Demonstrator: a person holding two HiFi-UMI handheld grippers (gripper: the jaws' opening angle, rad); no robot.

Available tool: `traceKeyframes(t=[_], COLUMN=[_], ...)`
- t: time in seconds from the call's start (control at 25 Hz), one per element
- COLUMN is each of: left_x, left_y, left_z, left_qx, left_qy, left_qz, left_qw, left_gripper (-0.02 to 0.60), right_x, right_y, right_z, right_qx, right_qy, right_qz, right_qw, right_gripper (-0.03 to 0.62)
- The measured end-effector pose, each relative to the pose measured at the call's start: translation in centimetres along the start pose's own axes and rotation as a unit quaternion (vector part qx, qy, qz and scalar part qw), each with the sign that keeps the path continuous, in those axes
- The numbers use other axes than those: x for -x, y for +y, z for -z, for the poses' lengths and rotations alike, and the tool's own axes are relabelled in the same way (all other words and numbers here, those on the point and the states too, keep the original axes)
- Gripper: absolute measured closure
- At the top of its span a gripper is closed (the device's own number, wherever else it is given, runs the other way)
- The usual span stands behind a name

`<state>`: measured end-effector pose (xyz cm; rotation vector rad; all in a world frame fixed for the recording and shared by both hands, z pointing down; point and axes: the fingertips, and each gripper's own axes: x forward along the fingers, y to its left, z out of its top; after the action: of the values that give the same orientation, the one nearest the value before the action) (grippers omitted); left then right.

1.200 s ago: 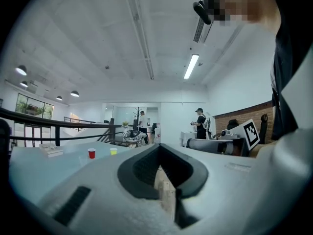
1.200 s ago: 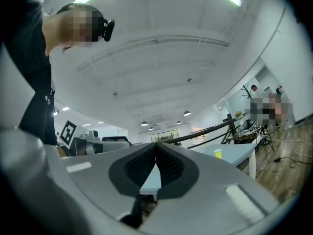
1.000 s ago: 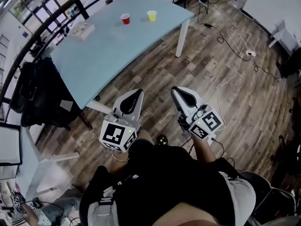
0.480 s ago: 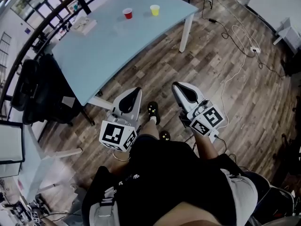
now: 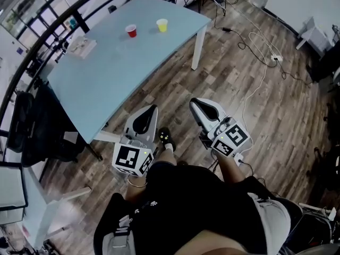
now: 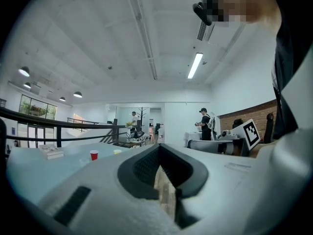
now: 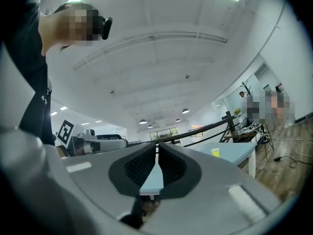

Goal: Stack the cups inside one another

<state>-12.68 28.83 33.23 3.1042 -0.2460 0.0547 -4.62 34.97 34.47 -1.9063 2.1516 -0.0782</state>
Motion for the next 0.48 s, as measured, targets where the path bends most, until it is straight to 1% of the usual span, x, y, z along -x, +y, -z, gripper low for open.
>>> traceKeyframes(t=[0.24,0.48], left_x=[-2.5,-3.9], left_y=[3.0,6.4], left_z=[0.3,1.1], left_qx=[0.008,0.025], left_qy=[-0.004,0.0], left_qz=[0.005,-0.013], left_qw=[0.9999,0.9996], left_gripper=[0.598,0.597], right_x=[-3.0,-6.4], right_y=[-2.7,-4.3], right_z=[0.1,0.8], right_qx=[0.006,0.005], right_qy=[0.011,0.028], right_qz=[0.01,-0.004], right_qw=[1.0,1.0], right_gripper=[0.58,0.569])
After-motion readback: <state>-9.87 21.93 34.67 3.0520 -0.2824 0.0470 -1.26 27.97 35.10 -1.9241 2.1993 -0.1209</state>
